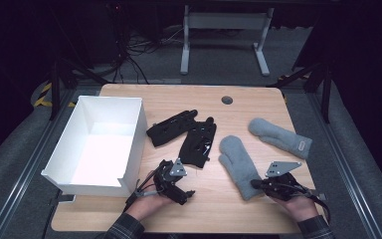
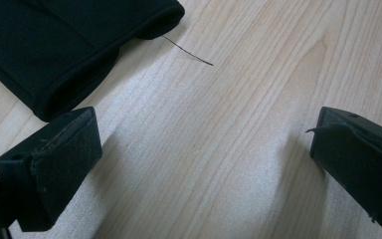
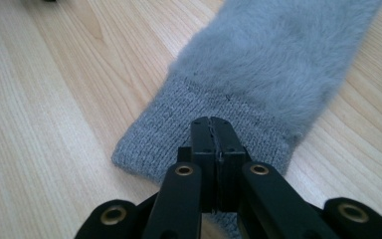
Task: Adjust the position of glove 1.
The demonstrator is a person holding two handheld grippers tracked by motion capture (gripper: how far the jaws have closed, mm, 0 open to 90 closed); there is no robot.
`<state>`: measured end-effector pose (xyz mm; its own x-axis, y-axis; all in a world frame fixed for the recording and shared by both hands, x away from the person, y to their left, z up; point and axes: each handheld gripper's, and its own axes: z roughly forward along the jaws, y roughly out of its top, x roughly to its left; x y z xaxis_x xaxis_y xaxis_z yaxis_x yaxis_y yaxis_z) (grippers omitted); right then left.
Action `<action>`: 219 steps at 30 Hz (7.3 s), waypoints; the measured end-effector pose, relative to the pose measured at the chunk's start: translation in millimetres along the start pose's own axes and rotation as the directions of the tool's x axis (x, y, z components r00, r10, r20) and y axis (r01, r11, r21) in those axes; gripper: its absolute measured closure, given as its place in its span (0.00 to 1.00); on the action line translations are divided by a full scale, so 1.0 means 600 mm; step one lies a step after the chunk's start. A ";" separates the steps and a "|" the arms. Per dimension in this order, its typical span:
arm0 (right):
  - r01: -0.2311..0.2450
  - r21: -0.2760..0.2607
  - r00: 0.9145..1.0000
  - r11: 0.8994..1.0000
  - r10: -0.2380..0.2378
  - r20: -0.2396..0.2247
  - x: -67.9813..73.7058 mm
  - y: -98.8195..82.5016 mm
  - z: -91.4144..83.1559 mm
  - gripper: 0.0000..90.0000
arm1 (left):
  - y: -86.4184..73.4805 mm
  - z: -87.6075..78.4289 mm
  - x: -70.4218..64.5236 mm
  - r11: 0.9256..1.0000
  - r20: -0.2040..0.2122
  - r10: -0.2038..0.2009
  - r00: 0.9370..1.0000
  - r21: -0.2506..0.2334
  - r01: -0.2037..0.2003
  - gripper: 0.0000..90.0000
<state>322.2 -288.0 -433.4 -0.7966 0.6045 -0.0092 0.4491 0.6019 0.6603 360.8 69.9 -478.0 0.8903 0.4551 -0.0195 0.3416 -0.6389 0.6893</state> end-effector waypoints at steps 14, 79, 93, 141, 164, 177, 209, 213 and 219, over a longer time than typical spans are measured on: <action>-0.043 -0.090 0.997 0.995 0.048 0.059 -0.048 0.074 0.030 1.00 | 0.001 0.001 0.000 1.000 0.006 -0.006 1.000 0.000 0.006 0.00; 0.098 -0.039 0.992 0.994 -0.101 -0.080 0.005 0.078 0.066 0.68 | 0.004 0.003 0.001 1.000 0.001 0.001 1.000 0.005 -0.001 0.00; 0.050 -0.038 0.999 0.998 -0.049 0.018 -0.078 0.072 0.032 0.78 | 0.004 0.004 0.001 1.000 0.001 0.003 1.000 0.002 -0.003 0.00; -0.216 0.010 0.925 0.976 0.201 0.321 -0.312 0.013 0.029 1.00 | 0.004 0.004 0.001 1.000 0.001 0.003 1.000 0.002 -0.003 0.00; -0.226 0.058 0.938 0.972 0.202 0.281 -0.332 0.015 0.023 0.86 | 0.004 0.004 0.001 1.000 0.000 0.003 1.000 0.002 -0.003 0.00; -0.228 -0.032 0.942 0.973 0.228 0.248 -0.305 0.020 -0.007 0.95 | 0.004 0.004 0.001 1.000 0.000 0.003 1.000 0.002 -0.003 0.00; -0.129 -0.089 0.977 0.988 0.142 0.160 -0.129 0.074 -0.074 0.97 | 0.004 0.004 0.001 1.000 -0.002 0.001 1.000 0.001 -0.001 0.00; -0.103 -0.077 0.985 0.992 0.112 0.128 -0.097 0.082 -0.071 0.97 | 0.004 0.004 0.001 1.000 -0.001 0.002 1.000 0.002 -0.002 0.00; -0.069 -0.067 0.993 0.995 0.075 0.091 -0.063 0.093 -0.067 0.98 | 0.004 0.004 0.001 1.000 -0.002 0.002 1.000 0.002 -0.002 0.00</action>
<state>361.1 -298.3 -366.2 -0.7205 0.6928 -0.0285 0.4746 0.5226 0.7083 362.8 67.0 -477.8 0.8904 0.4549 -0.0169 0.3405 -0.6408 0.6881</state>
